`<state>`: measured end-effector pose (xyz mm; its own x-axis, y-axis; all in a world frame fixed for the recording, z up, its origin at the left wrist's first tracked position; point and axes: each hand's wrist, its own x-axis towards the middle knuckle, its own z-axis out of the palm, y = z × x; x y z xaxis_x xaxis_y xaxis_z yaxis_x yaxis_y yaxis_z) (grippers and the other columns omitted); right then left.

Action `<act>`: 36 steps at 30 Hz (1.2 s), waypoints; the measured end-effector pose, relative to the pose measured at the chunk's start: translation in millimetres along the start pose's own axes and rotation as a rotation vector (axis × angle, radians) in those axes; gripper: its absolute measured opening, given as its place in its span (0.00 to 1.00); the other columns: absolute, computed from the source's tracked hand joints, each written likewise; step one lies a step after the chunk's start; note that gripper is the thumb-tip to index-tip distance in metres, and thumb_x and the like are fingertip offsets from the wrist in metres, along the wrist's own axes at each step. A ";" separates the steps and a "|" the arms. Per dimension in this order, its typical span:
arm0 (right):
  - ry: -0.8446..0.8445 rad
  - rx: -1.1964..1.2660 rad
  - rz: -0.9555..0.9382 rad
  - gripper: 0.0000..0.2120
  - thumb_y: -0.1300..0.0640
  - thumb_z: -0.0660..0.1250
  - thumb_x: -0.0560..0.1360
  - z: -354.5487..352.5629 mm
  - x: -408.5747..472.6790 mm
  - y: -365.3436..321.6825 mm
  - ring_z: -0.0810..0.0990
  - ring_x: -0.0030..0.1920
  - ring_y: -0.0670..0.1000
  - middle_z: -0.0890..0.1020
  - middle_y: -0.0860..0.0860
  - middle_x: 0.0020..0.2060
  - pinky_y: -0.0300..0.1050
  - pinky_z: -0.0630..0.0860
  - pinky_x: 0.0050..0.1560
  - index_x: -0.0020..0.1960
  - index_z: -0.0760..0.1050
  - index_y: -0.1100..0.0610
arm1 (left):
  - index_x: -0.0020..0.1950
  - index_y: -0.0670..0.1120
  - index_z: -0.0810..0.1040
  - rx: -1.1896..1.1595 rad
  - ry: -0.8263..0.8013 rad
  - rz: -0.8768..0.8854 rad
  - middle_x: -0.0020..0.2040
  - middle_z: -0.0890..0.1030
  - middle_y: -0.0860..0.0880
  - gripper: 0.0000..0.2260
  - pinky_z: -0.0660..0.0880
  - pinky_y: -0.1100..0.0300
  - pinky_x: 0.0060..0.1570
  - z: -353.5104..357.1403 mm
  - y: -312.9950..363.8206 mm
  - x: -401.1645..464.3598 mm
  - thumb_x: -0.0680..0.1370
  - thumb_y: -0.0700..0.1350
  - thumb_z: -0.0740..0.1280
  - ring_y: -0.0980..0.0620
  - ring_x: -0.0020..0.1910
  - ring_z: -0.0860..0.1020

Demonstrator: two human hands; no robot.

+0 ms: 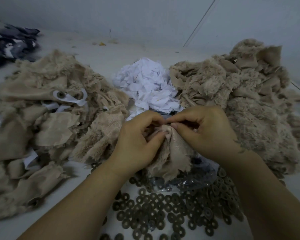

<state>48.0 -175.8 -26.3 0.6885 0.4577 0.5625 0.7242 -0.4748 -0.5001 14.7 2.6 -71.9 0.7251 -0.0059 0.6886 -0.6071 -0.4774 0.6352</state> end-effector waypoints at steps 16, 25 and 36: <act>0.045 0.075 -0.023 0.04 0.61 0.77 0.71 16.6 -2.3 -3.8 0.81 0.39 0.44 0.84 0.50 0.38 0.30 0.76 0.40 0.45 0.84 0.60 | 0.50 0.38 0.80 0.375 -0.072 0.152 0.40 0.81 0.44 0.13 0.71 0.56 0.39 -1.5 -0.2 -0.3 0.79 0.46 0.60 0.50 0.39 0.76; 0.130 0.061 -0.085 0.03 0.62 0.77 0.71 21.6 -2.9 -6.3 0.81 0.38 0.45 0.85 0.51 0.36 0.39 0.78 0.38 0.43 0.84 0.61 | 0.46 0.34 0.81 0.362 0.001 0.208 0.37 0.78 0.41 0.11 0.73 0.51 0.35 0.5 2.3 -5.2 0.78 0.40 0.62 0.45 0.35 0.75; 0.182 0.071 -0.037 0.03 0.61 0.76 0.71 26.8 -4.6 -9.6 0.82 0.38 0.45 0.86 0.50 0.36 0.41 0.80 0.39 0.44 0.85 0.60 | 0.44 0.35 0.80 0.435 0.023 0.236 0.37 0.77 0.41 0.09 0.71 0.51 0.36 2.1 -2.0 -5.9 0.78 0.37 0.61 0.44 0.35 0.73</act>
<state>38.9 -153.2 -41.8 0.6480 0.3274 0.6876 0.7540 -0.4029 -0.5188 12.3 1.7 -78.0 0.5738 -0.1416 0.8067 -0.5586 -0.7880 0.2590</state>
